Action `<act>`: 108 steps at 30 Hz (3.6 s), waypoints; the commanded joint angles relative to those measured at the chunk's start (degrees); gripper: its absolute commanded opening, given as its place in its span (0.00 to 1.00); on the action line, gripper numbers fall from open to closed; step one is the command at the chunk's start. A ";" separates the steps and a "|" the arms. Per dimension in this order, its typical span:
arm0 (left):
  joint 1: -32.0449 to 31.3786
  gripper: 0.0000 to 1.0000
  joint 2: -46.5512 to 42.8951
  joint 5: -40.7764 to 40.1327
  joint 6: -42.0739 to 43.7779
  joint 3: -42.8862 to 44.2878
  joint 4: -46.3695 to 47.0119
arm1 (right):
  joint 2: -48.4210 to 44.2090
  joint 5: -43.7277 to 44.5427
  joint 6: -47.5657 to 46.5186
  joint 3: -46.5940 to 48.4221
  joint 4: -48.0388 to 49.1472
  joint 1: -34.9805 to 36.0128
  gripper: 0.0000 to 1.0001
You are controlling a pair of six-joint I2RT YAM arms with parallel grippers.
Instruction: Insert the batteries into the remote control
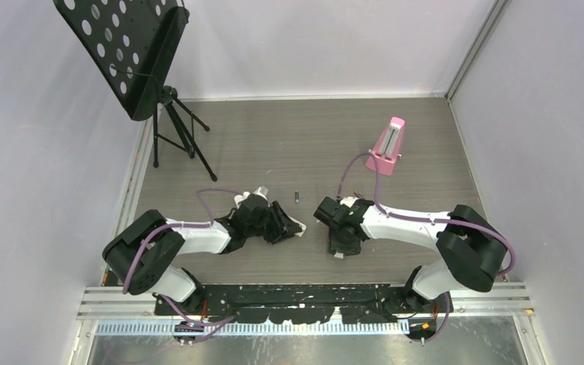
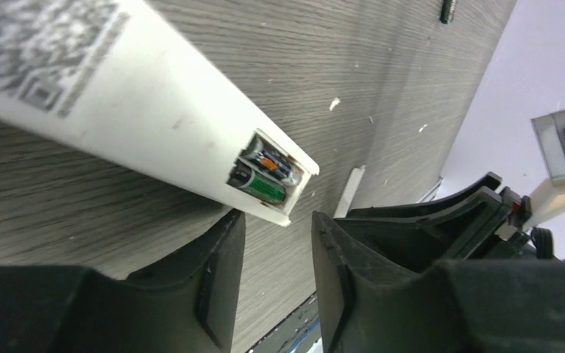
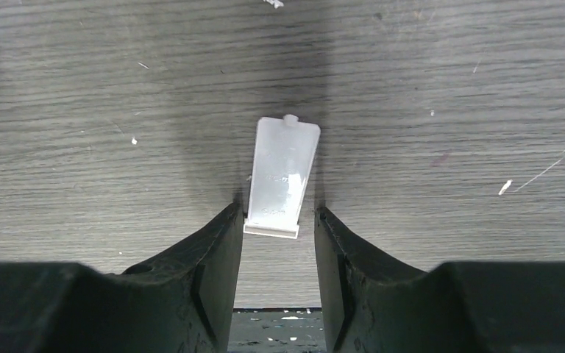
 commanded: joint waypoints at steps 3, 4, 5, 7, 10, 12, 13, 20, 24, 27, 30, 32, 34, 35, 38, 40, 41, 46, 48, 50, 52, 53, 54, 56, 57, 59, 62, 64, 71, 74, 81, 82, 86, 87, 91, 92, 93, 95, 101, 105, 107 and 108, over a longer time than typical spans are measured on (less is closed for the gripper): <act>-0.27 0.45 -2.33 1.79 4.55 1.58 6.68 | -1.92 2.77 0.65 -2.12 -4.80 0.35 0.45; -0.27 0.47 -2.57 1.87 4.72 1.40 6.98 | -2.12 3.29 0.33 -2.00 -5.54 0.40 0.45; -0.27 0.48 -2.88 1.87 4.96 1.29 6.99 | -2.33 3.69 0.09 -1.96 -6.06 0.40 0.45; -0.27 0.52 -4.07 1.33 5.69 1.16 6.12 | -2.82 3.22 -0.46 -2.01 -6.42 0.40 0.47; -0.27 0.56 -6.70 -0.63 8.01 1.75 2.24 | -3.42 0.72 -1.12 -2.01 -5.80 0.40 0.52; -0.26 0.59 -8.63 -2.17 9.81 2.61 -0.74 | -4.12 -0.16 -2.05 -2.50 -4.22 0.40 0.54; -0.27 0.61 -9.71 -3.04 10.42 2.84 -1.81 | -4.20 -0.08 -2.80 -2.60 -3.46 0.40 0.55; -0.18 0.75 -13.12 -4.86 13.43 3.74 -5.12 | -2.84 -0.76 -9.56 -1.49 0.71 -0.57 0.57; -0.05 0.88 -13.81 -5.20 14.59 4.25 -6.88 | -2.53 -2.43 -13.22 -1.57 2.84 -1.45 0.56; 0.21 0.92 -14.05 -5.25 15.33 4.70 -7.67 | -1.67 -2.98 -15.10 -1.33 3.06 -1.60 0.51; 0.58 0.92 -14.23 -4.97 15.67 4.98 -7.73 | -0.43 -4.08 -15.47 -1.20 2.77 -1.71 0.47; 0.85 0.92 -14.16 -4.45 15.99 5.25 -7.64 | 0.09 -4.27 -15.40 -1.40 2.80 -1.87 0.46; 1.03 0.91 -14.01 -4.10 16.25 5.49 -7.57 | 0.57 -4.38 -15.34 -1.33 2.79 -2.03 0.45; 1.05 0.90 -13.76 -3.77 16.40 5.63 -7.47 | 0.70 -4.38 -15.26 -1.19 2.78 -2.03 0.44; 1.14 0.88 -12.90 -2.56 16.94 6.19 -7.63 | 0.94 -4.59 -15.23 -1.11 2.80 -2.13 0.40; 1.14 0.85 -12.19 -1.36 17.27 6.81 -7.64 | 0.77 -4.04 -15.14 -1.33 2.80 -2.15 0.36; 1.10 0.83 -11.64 -0.62 17.52 7.17 -7.72 | 0.69 -3.65 -15.14 -1.37 2.78 -2.15 0.35; 1.05 0.72 -7.70 4.86 18.48 9.51 -7.30 | -1.51 -0.99 -15.16 -1.53 4.08 -2.15 0.32; 0.99 0.70 -6.37 6.72 18.58 10.19 -7.17 | -3.28 -0.28 -15.16 -1.68 4.99 -2.15 0.32; 0.90 0.69 -5.40 7.78 18.66 10.55 -6.94 | -5.26 0.62 -15.14 -1.93 5.64 -2.13 0.31; 0.71 0.68 -4.68 8.55 18.75 10.90 -6.77 | -6.80 1.37 -15.08 -2.27 6.23 -2.22 0.31; 0.58 0.68 -4.27 8.76 18.75 11.08 -6.79 | -7.32 1.41 -15.01 -2.41 6.39 -2.38 0.31; 0.40 0.68 -3.99 8.99 18.78 11.18 -6.78 | -7.71 1.37 -14.98 -2.55 6.61 -2.47 0.31; 0.04 0.68 -3.39 9.40 18.84 11.50 -6.76 | -8.10 1.40 -14.84 -2.77 7.03 -2.56 0.32; -0.14 0.68 -3.16 9.40 18.78 11.61 -6.72 | -8.17 1.52 -14.73 -2.76 6.94 -2.56 0.32; -0.39 0.68 -2.77 9.34 18.68 11.61 -6.47 | -8.26 1.52 -14.57 -2.80 7.12 -2.59 0.33; -0.44 0.68 -3.02 8.22 18.40 11.09 -6.49 | -6.84 -0.23 -14.31 -1.38 5.26 -2.52 0.42; -0.44 0.68 -4.02 7.00 18.15 10.55 -6.78 | -6.33 -1.24 -14.79 -1.06 4.48 -2.22 0.48; -0.44 0.68 -5.71 4.62 18.27 9.68 -7.84 | -2.28 -3.70 -17.54 0.58 3.44 -0.59 0.55; -0.44 0.68 -6.07 4.41 18.32 9.53 -8.14 | -0.13 -2.68 -17.56 1.48 2.72 -0.31 0.55; -0.44 0.69 -6.46 4.06 18.49 9.11 -8.11 | 1.70 -1.91 -18.12 2.75 1.20 -0.13 0.50; -0.44 0.69 -6.45 4.06 18.49 9.06 -8.06 | 2.06 -1.95 -18.17 2.87 1.00 -0.13 0.48; -0.44 0.68 -6.69 4.08 18.49 8.75 -7.98 | 3.01 -3.33 -18.47 3.04 0.10 -0.12 0.43; -0.44 0.69 -6.78 4.00 18.41 8.68 -7.99 | 3.05 -3.70 -18.63 2.83 0.22 -0.08 0.41; -0.44 0.68 -6.90 4.04 18.41 8.46 -7.74 | 3.84 -4.60 -19.55 2.20 0.49 -0.12 0.38; -0.44 0.68 -6.86 4.21 18.42 8.45 -7.54 | 4.31 -4.71 -19.66 2.02 0.79 -0.10 0.37; -0.44 0.69 -6.80 4.42 18.36 8.44 -7.41 | 4.53 -4.77 -19.65 1.98 0.93 -0.12 0.35; -0.44 0.69 -6.50 4.92 18.32 8.36 -7.11 | 4.59 -4.62 -19.51 1.88 1.35 -0.12 0.34; -0.44 0.66 -4.98 7.89 18.04 8.69 -4.94 | 0.55 -2.49 -18.87 0.83 3.61 -0.12 0.30; -0.52 0.63 -3.10 10.41 17.97 9.54 -4.07 | -3.36 -0.90 -19.01 0.07 5.50 -0.08 0.30; -0.68 0.63 -2.33 10.73 17.97 9.86 -4.04 | -4.74 -0.01 -19.02 -0.16 5.92 -0.12 0.30; -0.75 0.63 -2.06 10.86 17.97 10.00 -4.04 | -5.28 0.30 -18.94 -0.27 6.02 -0.12 0.30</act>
